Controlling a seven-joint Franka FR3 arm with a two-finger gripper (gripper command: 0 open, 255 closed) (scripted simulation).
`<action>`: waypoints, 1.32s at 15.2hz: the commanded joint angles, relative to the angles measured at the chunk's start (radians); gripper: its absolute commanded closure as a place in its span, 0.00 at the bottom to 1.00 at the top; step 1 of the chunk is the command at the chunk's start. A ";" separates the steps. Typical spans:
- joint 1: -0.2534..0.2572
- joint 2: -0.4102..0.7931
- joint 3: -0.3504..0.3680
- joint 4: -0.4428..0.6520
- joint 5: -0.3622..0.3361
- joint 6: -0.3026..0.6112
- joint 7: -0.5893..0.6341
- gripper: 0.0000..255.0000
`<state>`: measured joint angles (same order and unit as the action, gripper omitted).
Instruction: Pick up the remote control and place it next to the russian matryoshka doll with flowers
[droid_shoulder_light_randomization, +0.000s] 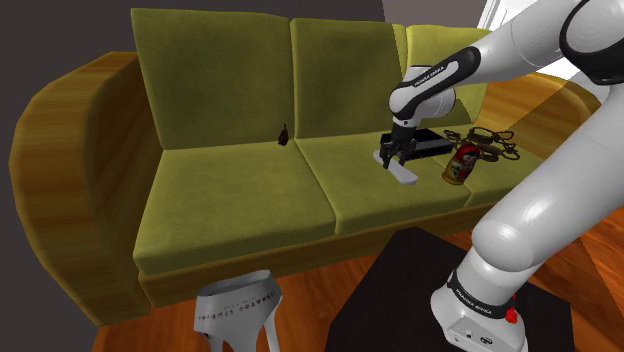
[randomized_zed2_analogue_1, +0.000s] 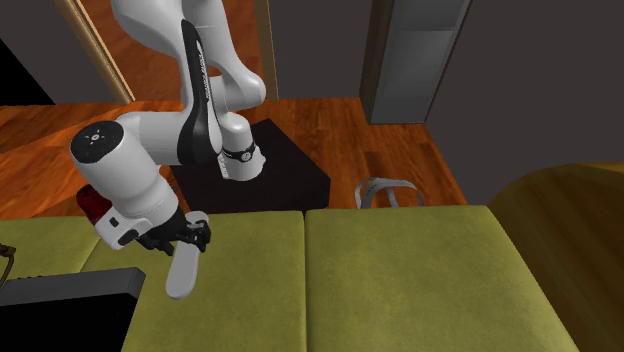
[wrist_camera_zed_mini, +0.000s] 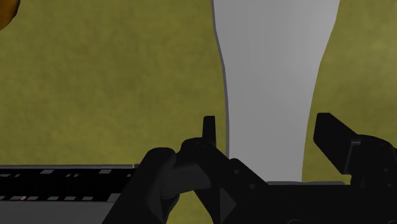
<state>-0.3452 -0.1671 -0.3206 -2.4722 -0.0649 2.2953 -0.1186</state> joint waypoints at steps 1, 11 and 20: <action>0.000 0.002 0.000 0.000 0.001 0.002 0.000 1.00; 0.000 0.001 0.000 0.000 0.001 0.002 0.000 0.00; -0.003 -0.074 0.011 0.066 -0.017 -0.137 0.015 0.00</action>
<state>-0.3484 -0.2407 -0.3093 -2.4067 -0.0823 2.1593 -0.1033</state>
